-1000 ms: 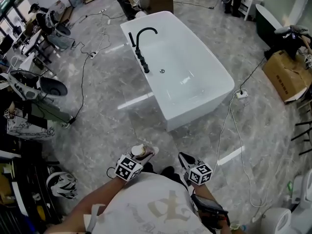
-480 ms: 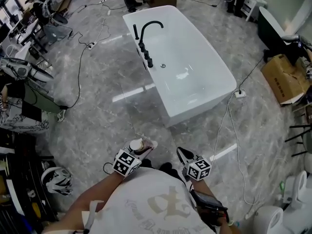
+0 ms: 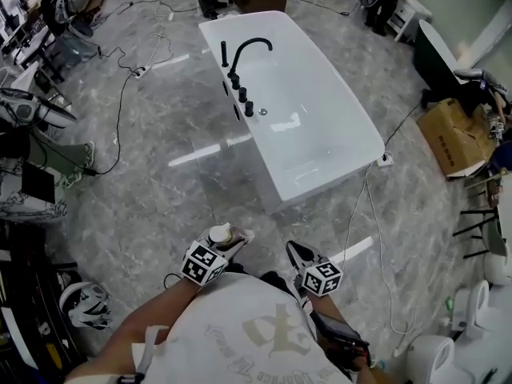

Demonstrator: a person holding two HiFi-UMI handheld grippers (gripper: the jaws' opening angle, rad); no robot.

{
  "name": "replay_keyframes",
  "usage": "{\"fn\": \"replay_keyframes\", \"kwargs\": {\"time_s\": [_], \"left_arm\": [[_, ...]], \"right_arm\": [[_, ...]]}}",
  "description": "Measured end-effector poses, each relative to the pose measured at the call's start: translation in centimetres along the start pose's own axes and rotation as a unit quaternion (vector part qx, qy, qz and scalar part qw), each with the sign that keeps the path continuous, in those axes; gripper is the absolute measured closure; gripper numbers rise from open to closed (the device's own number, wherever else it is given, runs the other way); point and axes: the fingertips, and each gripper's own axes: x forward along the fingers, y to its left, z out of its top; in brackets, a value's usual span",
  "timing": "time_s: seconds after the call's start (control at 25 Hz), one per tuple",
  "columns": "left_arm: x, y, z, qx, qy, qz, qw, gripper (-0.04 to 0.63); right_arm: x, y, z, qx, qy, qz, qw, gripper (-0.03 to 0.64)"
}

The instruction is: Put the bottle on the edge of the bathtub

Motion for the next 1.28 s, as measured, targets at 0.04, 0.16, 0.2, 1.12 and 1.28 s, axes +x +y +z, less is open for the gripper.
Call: {"fn": "replay_keyframes", "kwargs": {"time_s": [0.04,0.16,0.2,1.12,1.28], "left_arm": [[-0.3,0.8,0.1,-0.001,-0.003,-0.002,1.0,0.377],[-1.3,3.6,0.2,-0.006,-0.012,-0.007,0.9999,0.377],[-1.7,4.5,0.1,-0.008,-0.015,-0.008,0.9998,0.377],[-5.0,17.3,-0.8,-0.081,-0.031,0.041,0.9954,0.377],[-4.1,18.4,-0.9,-0.088,-0.02,0.05,0.9946,0.377]], "right_arm": [[0.6,0.2,0.2,0.0,0.0,-0.005,1.0,0.611],[2.7,1.2,1.1,-0.001,-0.002,-0.019,1.0,0.611],[3.4,1.6,1.5,-0.003,-0.002,-0.022,1.0,0.611],[16.5,3.4,7.7,-0.029,0.019,-0.005,0.999,0.611],[18.3,2.2,7.9,-0.025,0.026,0.005,0.999,0.611]]}}
